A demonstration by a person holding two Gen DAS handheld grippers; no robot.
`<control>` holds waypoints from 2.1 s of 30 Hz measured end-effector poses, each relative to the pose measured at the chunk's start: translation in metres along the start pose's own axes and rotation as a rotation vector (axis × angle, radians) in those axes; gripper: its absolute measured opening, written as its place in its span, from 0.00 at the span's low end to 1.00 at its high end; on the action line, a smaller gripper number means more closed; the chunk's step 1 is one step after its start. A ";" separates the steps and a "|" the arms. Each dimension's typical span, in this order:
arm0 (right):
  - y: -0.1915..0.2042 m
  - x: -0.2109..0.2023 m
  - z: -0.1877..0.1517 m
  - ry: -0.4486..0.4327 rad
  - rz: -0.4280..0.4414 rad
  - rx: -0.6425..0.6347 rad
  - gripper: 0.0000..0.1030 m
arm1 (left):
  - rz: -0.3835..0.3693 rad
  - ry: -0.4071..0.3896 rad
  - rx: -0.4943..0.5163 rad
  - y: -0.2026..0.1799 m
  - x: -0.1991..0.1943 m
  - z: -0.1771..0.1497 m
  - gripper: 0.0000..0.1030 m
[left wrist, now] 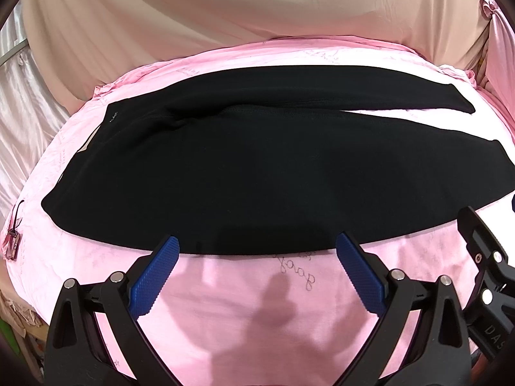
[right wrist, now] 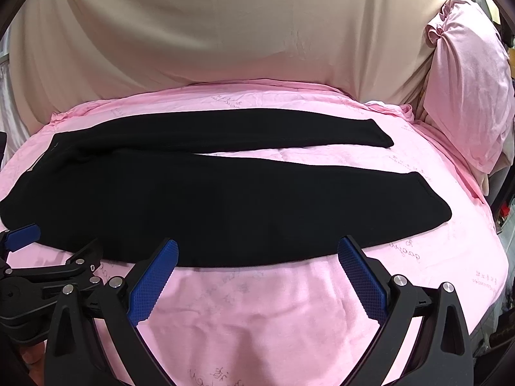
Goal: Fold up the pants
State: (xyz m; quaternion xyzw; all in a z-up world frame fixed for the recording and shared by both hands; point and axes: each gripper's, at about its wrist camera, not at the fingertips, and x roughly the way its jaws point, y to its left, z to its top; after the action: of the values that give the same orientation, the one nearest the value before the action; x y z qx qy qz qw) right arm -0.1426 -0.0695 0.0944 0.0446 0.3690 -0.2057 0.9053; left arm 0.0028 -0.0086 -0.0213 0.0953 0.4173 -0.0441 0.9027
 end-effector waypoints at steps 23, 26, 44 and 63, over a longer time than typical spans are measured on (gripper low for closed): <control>-0.001 0.009 0.002 0.014 0.006 0.007 0.95 | 0.006 0.031 0.006 -0.002 0.008 0.008 0.93; -0.003 0.010 0.002 0.015 0.008 0.007 0.95 | 0.006 0.032 0.007 -0.003 0.009 0.009 0.93; -0.072 0.055 0.014 0.022 -0.027 0.128 0.90 | 0.013 0.054 0.011 -0.005 0.027 0.018 0.93; -0.146 0.146 0.101 0.050 -0.101 0.110 0.89 | -0.051 -0.012 -0.057 0.032 0.055 0.067 0.93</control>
State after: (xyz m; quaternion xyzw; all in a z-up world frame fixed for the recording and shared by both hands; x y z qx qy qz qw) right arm -0.0427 -0.2758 0.0776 0.0808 0.3816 -0.2699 0.8803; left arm 0.0932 0.0084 -0.0160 0.0587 0.4154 -0.0559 0.9060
